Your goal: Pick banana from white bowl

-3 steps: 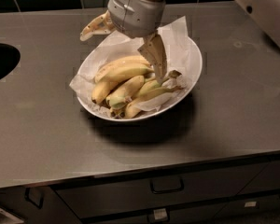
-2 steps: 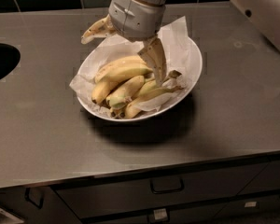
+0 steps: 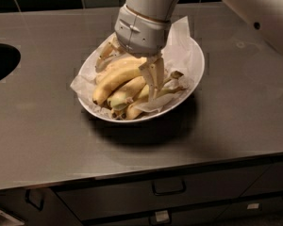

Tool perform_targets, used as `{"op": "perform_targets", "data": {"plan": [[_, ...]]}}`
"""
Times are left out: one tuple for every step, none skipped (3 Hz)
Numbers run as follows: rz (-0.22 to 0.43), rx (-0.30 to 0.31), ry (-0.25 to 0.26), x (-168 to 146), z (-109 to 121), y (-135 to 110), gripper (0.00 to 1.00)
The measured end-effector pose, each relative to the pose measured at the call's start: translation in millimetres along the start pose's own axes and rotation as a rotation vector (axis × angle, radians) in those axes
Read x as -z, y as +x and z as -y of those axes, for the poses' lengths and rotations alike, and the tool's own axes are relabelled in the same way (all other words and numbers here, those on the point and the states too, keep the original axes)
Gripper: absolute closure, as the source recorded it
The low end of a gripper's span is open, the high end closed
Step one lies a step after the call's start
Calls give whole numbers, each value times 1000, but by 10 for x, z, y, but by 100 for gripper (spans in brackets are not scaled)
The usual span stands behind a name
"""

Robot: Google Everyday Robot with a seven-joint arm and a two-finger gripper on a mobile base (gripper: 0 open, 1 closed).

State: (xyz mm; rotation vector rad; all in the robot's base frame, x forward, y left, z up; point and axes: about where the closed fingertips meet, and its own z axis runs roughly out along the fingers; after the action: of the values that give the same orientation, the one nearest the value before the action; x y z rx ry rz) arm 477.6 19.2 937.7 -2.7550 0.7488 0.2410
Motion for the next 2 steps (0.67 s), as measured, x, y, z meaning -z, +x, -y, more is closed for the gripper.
{"op": "perform_targets", "data": {"plan": [[35,-24,-23,-52,-77,-39,27],[69,-28,-45,-116,-69,-33,31]]}}
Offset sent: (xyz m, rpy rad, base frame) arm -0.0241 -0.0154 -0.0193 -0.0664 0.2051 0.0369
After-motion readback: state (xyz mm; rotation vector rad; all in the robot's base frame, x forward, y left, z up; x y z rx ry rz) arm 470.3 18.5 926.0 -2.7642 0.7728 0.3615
